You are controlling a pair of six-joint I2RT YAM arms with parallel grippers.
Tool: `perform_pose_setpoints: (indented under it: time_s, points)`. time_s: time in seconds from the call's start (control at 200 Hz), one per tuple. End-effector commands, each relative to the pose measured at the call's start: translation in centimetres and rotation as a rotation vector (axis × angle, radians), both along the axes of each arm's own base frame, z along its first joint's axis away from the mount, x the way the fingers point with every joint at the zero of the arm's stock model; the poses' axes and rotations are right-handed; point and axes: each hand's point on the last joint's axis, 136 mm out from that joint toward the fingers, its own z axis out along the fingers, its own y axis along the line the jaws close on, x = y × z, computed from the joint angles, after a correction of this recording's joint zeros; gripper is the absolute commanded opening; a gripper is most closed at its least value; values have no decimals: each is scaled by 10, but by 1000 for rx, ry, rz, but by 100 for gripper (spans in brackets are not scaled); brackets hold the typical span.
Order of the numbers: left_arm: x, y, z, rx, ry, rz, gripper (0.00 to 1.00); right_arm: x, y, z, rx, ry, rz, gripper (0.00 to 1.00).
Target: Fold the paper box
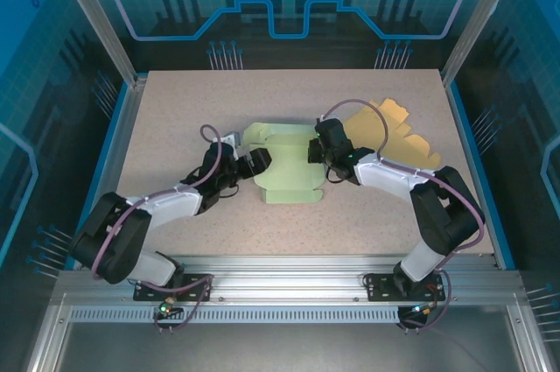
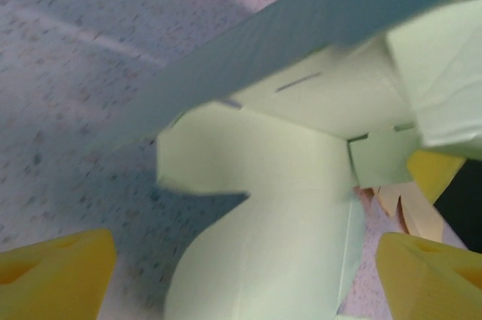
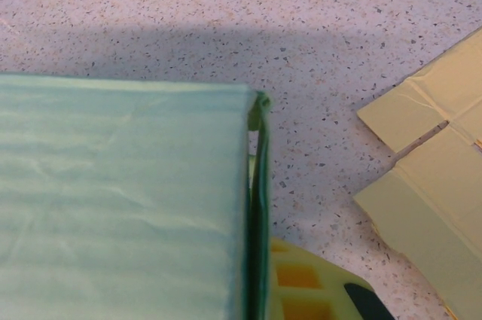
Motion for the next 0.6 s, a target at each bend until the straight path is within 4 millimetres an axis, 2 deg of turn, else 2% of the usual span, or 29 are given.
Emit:
perform_pose_setpoints:
  time_s: [0.0, 0.255, 0.37, 0.595]
  points:
    - [20, -16, 34, -31, -144, -47, 86, 2, 8, 20, 36, -43, 0, 0]
    - [19, -35, 51, -62, -211, -123, 58, 2, 8, 17, 37, -34, -4, 0]
    - [19, -41, 50, -42, -210, -142, 57, 1, 11, 17, 46, -31, 6, 0]
    - [31, -53, 37, -63, -202, -167, 57, -3, 20, 18, 98, -16, 29, 0]
